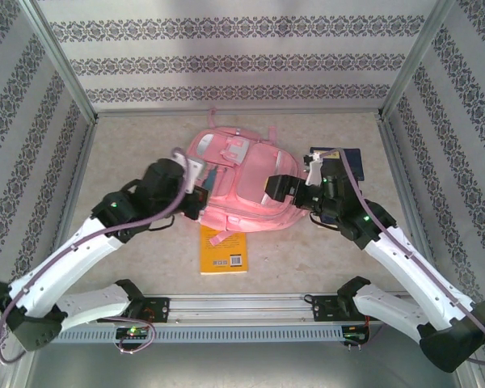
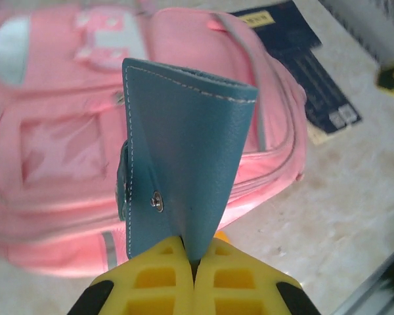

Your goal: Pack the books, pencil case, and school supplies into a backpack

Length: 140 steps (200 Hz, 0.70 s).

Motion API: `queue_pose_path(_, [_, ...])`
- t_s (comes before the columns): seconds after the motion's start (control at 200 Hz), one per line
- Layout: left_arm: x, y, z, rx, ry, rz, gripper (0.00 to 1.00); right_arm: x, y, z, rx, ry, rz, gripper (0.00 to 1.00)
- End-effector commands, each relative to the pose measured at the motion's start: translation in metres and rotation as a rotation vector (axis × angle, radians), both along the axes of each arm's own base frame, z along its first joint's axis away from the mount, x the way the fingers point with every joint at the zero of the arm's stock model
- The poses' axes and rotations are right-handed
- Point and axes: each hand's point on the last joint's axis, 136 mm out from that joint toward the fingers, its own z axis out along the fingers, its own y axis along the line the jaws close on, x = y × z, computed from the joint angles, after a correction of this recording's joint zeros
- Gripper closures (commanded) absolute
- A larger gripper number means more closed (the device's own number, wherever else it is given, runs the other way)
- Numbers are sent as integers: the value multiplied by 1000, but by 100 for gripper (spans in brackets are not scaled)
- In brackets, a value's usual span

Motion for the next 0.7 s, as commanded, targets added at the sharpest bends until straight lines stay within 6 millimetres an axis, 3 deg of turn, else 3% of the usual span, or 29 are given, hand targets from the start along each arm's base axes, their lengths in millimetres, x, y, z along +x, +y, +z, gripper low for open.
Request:
queue_pose_path(0.0, [10, -8, 22, 381, -348, -129, 100, -8, -8, 21, 114, 87, -33, 6])
queue_pose_path(0.11, [8, -29, 31, 619, -562, -218, 100, -8, -27, 31, 146, 79, -76, 5])
queue_pose_path(0.23, [9, -46, 40, 822, -770, -265, 100, -12, -35, 45, 194, 20, -47, 3])
queue_pose_path(0.375, [10, -63, 47, 949, -931, -277, 100, -20, -22, 51, 269, 5, 91, 2])
queue_pose_path(0.53, [7, -75, 41, 1049, -1017, -322, 100, -24, -9, 61, 357, -14, 180, 2])
queue_pose_path(0.695, [4, -83, 45, 1018, -1050, -319, 100, -19, 9, 45, 405, 32, 202, 2])
